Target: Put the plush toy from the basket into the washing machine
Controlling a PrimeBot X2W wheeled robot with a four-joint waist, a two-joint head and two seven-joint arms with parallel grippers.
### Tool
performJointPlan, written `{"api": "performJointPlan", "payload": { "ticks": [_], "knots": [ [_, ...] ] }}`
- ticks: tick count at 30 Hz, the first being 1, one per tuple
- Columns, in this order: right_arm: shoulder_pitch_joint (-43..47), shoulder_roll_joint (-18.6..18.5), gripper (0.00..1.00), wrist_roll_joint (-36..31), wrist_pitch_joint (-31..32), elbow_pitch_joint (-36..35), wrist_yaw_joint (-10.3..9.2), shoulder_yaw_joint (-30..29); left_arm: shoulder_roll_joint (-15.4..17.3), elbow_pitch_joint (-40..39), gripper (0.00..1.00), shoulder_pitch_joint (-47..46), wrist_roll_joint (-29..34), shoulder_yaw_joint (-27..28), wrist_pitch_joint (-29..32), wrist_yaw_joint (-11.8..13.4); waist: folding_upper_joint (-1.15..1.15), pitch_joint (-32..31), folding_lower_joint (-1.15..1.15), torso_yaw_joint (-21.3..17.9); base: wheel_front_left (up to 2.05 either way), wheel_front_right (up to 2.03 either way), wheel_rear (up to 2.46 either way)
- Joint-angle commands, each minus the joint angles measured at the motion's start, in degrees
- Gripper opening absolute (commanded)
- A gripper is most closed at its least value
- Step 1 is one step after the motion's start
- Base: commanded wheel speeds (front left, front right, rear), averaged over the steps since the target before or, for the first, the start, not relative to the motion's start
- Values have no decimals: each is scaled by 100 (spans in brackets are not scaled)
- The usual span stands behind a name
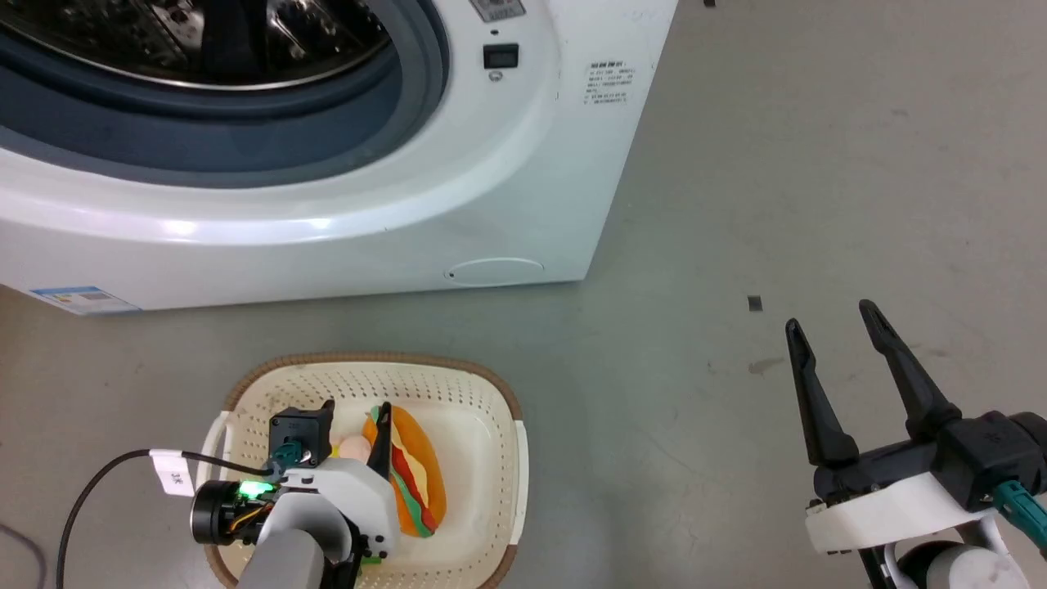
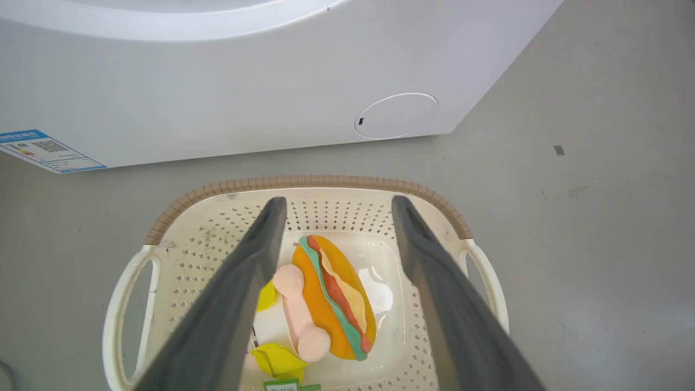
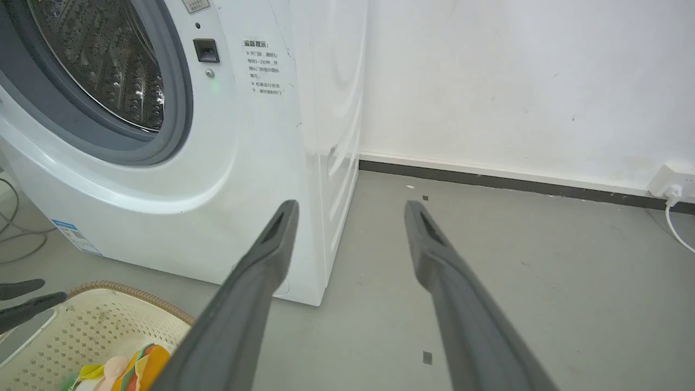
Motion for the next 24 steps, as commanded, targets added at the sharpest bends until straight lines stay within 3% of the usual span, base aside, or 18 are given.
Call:
{"api": "performJointPlan", "payload": {
  "ticks": [1,24],
  "knots": [
    [-139,-1,100,-21,-65,-69,2,15,60,247,100,-187,-74,-21,-39,-35,0,140,0,-39,0,0,0],
    [-482,-1,100,53,-328,-384,3,130,592,2063,100,-1451,-286,-386,401,-11,0,1538,0,-415,0,0,0]
  ]
}}
